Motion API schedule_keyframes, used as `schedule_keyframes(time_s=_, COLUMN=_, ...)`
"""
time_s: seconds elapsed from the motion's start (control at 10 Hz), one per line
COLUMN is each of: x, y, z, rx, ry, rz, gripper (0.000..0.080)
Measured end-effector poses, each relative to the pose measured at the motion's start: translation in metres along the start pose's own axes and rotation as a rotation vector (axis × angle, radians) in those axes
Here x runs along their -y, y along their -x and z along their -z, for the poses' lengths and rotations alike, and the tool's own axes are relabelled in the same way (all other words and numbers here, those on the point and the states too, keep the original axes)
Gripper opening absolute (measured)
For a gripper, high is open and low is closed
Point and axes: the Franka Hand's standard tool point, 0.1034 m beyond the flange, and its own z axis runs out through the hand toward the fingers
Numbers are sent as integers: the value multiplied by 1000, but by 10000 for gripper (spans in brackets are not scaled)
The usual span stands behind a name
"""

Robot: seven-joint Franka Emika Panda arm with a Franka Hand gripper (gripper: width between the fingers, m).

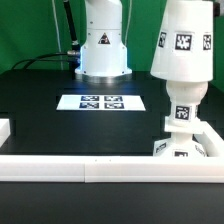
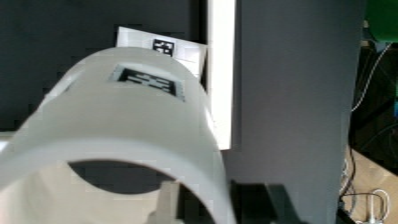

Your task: Assemble lamp

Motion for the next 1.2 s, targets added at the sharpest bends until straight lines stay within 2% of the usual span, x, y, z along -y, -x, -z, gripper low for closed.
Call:
schedule_keyframes(time_s=0.2, x=5, y=-2, z=-14, rx=6, ry=2, rz=-1, gripper=45)
schedule_keyframes(time_s=0.6, x=2, y=0, z=-40, rx=6, ry=10, rz=-3, gripper=45)
schedule_keyframes(time_s=1.2, x=-4, y=6, z=-54, rx=23, ry=16, rz=-8, gripper=45)
